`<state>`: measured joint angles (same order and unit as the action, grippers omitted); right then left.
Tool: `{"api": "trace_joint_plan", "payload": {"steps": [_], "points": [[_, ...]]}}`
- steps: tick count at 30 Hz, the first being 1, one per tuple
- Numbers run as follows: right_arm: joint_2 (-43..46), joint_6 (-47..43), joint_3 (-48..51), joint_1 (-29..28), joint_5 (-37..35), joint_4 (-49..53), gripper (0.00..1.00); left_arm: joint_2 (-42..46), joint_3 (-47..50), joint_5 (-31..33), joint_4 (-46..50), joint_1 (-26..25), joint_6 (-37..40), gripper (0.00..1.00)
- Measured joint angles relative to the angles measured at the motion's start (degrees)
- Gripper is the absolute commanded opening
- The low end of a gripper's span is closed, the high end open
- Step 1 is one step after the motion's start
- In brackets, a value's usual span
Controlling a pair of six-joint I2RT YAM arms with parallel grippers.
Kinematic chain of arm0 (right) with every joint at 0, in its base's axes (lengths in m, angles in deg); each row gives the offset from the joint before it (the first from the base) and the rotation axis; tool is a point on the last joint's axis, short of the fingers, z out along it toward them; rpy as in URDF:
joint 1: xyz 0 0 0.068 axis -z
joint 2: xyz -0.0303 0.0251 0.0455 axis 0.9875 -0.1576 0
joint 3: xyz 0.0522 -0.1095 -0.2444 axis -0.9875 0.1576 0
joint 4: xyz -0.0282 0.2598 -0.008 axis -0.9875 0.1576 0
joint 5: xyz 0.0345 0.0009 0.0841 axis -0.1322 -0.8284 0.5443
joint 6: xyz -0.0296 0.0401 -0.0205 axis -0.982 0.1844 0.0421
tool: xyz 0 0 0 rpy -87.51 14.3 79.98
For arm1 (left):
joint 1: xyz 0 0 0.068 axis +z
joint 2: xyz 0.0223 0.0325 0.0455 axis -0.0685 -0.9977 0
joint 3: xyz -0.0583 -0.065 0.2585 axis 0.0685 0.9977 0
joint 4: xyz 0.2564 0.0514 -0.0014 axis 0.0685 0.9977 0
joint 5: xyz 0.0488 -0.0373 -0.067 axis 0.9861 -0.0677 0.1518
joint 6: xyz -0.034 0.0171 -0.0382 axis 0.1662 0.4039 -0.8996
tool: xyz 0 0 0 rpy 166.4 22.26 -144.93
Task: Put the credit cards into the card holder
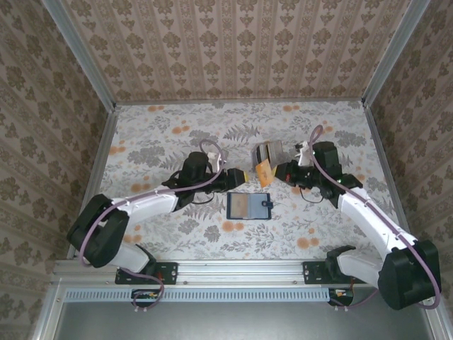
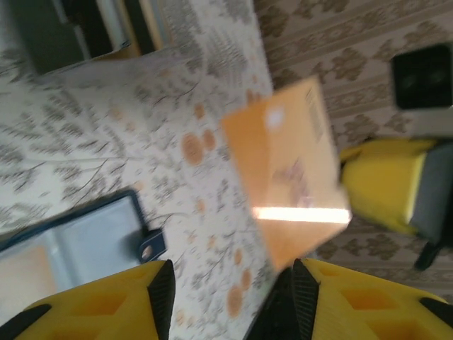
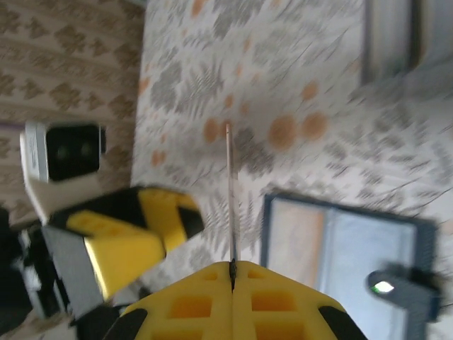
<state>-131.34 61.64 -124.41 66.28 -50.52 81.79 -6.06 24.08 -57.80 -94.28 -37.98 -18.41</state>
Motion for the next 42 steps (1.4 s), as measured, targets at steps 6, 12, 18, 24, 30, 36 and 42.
{"api": "trace_joint_plan", "payload": {"steps": [6, 12, 18, 24, 30, 36, 42], "points": [[1.4, 6.4, 2.4, -1.9, 5.2, -8.2, 0.0, -7.5, 0.1, -2.4, -15.3, 0.0, -7.7, 0.44], [1.7, 8.3, 2.8, -2.4, 6.1, -12.0, 0.0, -13.2, 1.9, -3.7, -30.1, 0.0, -15.4, 0.11], [1.7, 8.3, 3.8, -2.5, 6.1, -12.0, 0.0, -15.1, 3.5, -3.8, -39.3, 0.0, -19.9, 0.26], [1.7, 6.9, 4.0, -2.5, 5.1, -9.1, 0.0, -14.0, 5.8, -3.8, -41.7, 1.1, -20.3, 0.36], [1.3, -2.6, 1.2, -3.4, -3.8, 3.1, 0.28, -7.9, 10.4, -1.8, -34.7, 4.6, -17.1, 0.4], [-6.1, -7.5, 0.1, -6.6, -11.8, 6.3, 0.41, -0.5, 10.3, 0.6, -15.8, 6.9, -8.5, 0.44], [-11.8, -11.8, -5.6, -8.7, -22.1, 10.8, 0.47, 3.3, 3.7, 6.3, 10.0, 7.8, 3.9, 0.47]]}}
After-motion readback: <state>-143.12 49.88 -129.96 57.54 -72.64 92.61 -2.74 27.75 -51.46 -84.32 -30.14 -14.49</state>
